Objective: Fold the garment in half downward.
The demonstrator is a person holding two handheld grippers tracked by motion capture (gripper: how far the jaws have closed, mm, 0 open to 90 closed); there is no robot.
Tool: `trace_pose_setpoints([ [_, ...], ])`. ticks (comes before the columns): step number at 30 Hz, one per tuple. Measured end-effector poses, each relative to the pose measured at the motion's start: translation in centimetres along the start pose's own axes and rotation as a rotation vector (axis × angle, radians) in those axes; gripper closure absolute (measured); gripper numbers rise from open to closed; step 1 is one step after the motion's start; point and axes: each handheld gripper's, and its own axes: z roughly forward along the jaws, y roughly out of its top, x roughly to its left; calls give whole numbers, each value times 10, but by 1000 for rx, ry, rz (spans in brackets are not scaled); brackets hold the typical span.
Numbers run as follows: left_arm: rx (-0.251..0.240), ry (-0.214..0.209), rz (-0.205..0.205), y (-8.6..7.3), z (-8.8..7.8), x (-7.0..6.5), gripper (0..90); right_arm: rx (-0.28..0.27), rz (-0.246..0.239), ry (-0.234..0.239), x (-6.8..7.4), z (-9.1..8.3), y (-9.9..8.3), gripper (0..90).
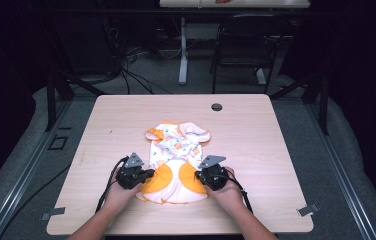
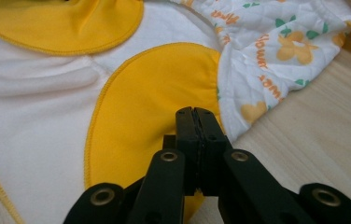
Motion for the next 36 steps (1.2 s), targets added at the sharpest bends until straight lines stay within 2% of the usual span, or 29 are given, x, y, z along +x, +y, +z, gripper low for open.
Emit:
trace_pose_setpoints([
  [3,1,-10,-2,-1,-1,-1,900,11,-9,16,0,-3,-2,895],
  [11,26,-31,26,-4,-6,-11,900,36,-30,45,3,-8,-4,894],
  [13,30,-37,36,-6,-8,-13,900,45,-44,49,7,-11,-6,895],
  [17,30,-47,15,-9,-10,-19,900,60,-64,43,11,-13,-7,896],
  [18,34,-48,20,-9,-11,-21,900,73,-82,29,13,-15,-7,897],
  [21,45,-53,34,-11,-14,-25,900,77,-93,36,16,-17,-9,897],
  [25,44,-82,32,-19,-21,-32,900,81,-84,76,23,-24,-15,898],
  [26,44,-82,32,-19,-21,-32,900,81,-84,76,23,-24,-15,898],
  [28,50,-88,37,-21,-24,-35,900,85,-72,105,28,-29,-20,898],
  [29,55,-93,36,-24,-26,-38,900,98,-89,107,31,-32,-21,898],
  [31,59,-100,43,-25,-28,-41,900,90,-84,115,33,-32,-22,898],
  [32,55,-101,41,-26,-29,-42,900,91,-97,122,39,-36,-26,898],
  [33,59,-106,44,-27,-30,-43,900,101,-113,115,40,-38,-26,898],
  [36,63,-116,32,-29,-32,-46,900,102,-121,114,43,-40,-28,897],
])
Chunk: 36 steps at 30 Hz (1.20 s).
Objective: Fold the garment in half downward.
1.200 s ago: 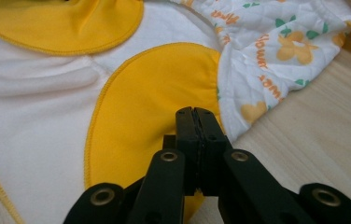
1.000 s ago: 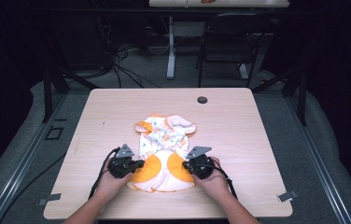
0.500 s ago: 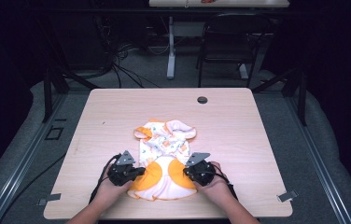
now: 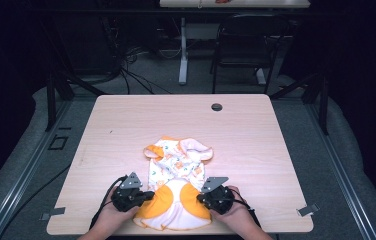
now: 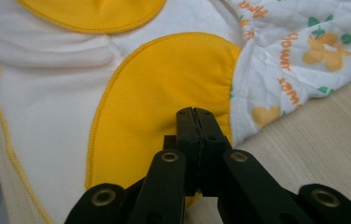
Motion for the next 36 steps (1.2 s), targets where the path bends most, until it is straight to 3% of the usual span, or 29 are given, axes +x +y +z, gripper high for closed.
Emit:
trace_pose_setpoints([
  [3,-1,-1,-6,0,0,0,900,-16,31,16,-1,1,0,889],
  [12,-58,15,21,10,-7,1,870,-81,21,9,-2,-2,9,834],
  [17,-58,20,-13,13,-4,11,831,-97,30,0,-9,0,13,816],
  [19,-48,29,-8,17,-1,17,805,-85,31,-12,-14,1,17,814],
  [22,-55,18,-13,25,1,27,788,-82,42,3,-24,1,25,812],
  [25,-53,17,-38,38,4,39,778,-64,28,-16,-36,1,37,807],
  [28,-71,32,-37,54,3,46,774,-50,36,-33,-53,2,55,802],
  [36,-79,61,-7,97,4,60,764,-58,73,-40,-79,2,83,790],
])
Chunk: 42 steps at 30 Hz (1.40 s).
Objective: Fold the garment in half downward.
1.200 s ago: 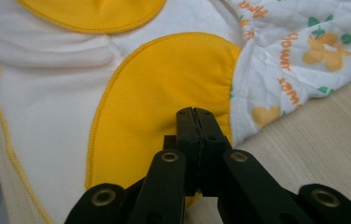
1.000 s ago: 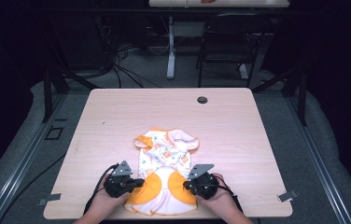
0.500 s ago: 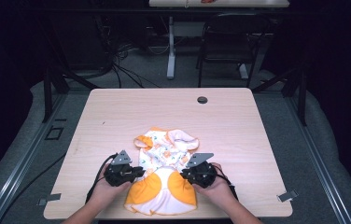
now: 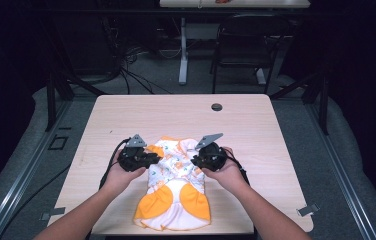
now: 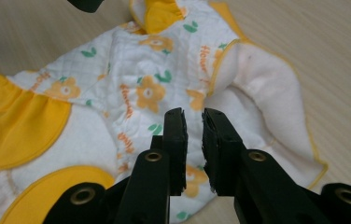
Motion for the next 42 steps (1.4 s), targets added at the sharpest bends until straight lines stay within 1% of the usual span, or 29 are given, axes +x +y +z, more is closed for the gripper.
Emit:
trace_pose_setpoints([
  [2,9,12,10,8,4,4,765,3,1,-4,-6,2,7,790],
  [4,15,12,17,13,9,8,767,3,-10,-7,-11,5,14,790],
  [5,16,8,16,15,11,11,769,5,-14,0,-14,6,17,790],
  [7,13,18,9,20,17,16,771,14,-24,-10,-19,12,26,790],
  [8,15,18,9,22,18,19,771,14,-24,-10,-19,12,26,789],
  [10,26,34,-1,27,25,26,770,17,-30,-10,-24,18,30,784],
  [11,23,44,-5,29,29,30,770,11,-24,-15,-29,24,34,779],
  [12,25,45,-12,29,31,33,770,11,-24,-15,-29,24,34,779],
  [13,28,51,-27,30,36,38,771,17,-12,-10,-32,27,35,778],
  [15,34,54,-40,31,41,44,771,27,-3,-27,-39,37,40,771],
  [17,27,61,-48,31,45,49,770,34,-3,-32,-41,40,41,763],
  [18,26,64,-52,30,47,52,770,19,1,-35,-43,42,42,758],
  [19,33,68,-54,29,49,54,770,27,13,-34,-46,44,43,757],
  [22,50,78,-64,27,54,61,770,49,18,-50,-53,52,42,756],
  [24,55,86,-68,25,56,65,769,56,35,-61,-59,55,41,756],
  [25,55,80,-73,24,57,66,769,59,43,-66,-61,57,40,756],
  [26,52,85,-73,24,58,67,769,62,57,-75,-64,58,39,757],
  [28,63,87,-72,22,60,69,768,56,76,-82,-68,60,37,758],
  [30,63,94,-76,21,61,70,760,61,84,-86,-71,63,34,757],
  [31,64,92,-79,21,62,70,756,76,84,-83,-72,64,34,755],
  [32,65,95,-82,20,63,70,748,80,85,-90,-73,66,32,754],
  [35,71,103,-76,19,65,70,745,77,107,-93,-75,69,29,746],
  [37,73,102,-70,18,65,70,745,79,113,-94,-75,71,27,736],
  [38,72,101,-74,17,65,71,745,74,115,-97,-74,73,26,732],
  [39,63,107,-80,16,65,72,742,87,108,-98,-74,73,26,728],
  [42,66,102,-88,14,65,73,731,99,125,-102,-75,77,23,714],
])
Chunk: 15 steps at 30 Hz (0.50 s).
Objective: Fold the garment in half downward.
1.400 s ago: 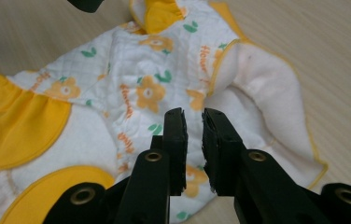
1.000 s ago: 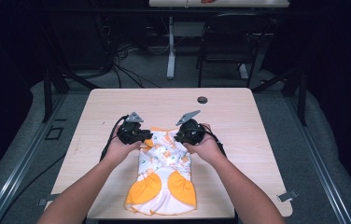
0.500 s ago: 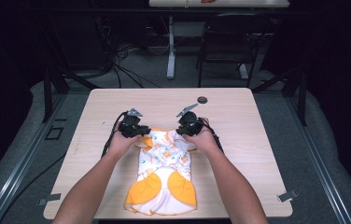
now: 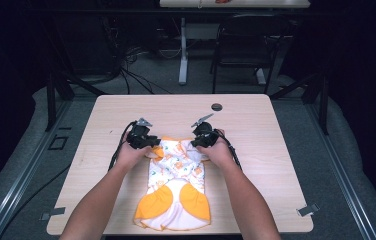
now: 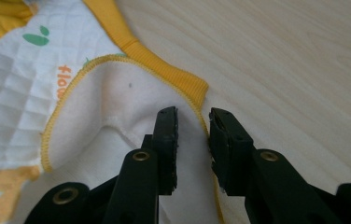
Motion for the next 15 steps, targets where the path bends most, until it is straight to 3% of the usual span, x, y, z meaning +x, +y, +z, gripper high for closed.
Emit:
trace_pose_setpoints([
  [5,7,7,3,0,1,0,710,21,9,5,-1,4,-3,707],
  [8,15,15,7,-2,4,-1,688,17,40,15,-2,6,-4,697],
  [15,39,25,7,-7,8,0,649,39,41,14,-2,6,-3,694],
])
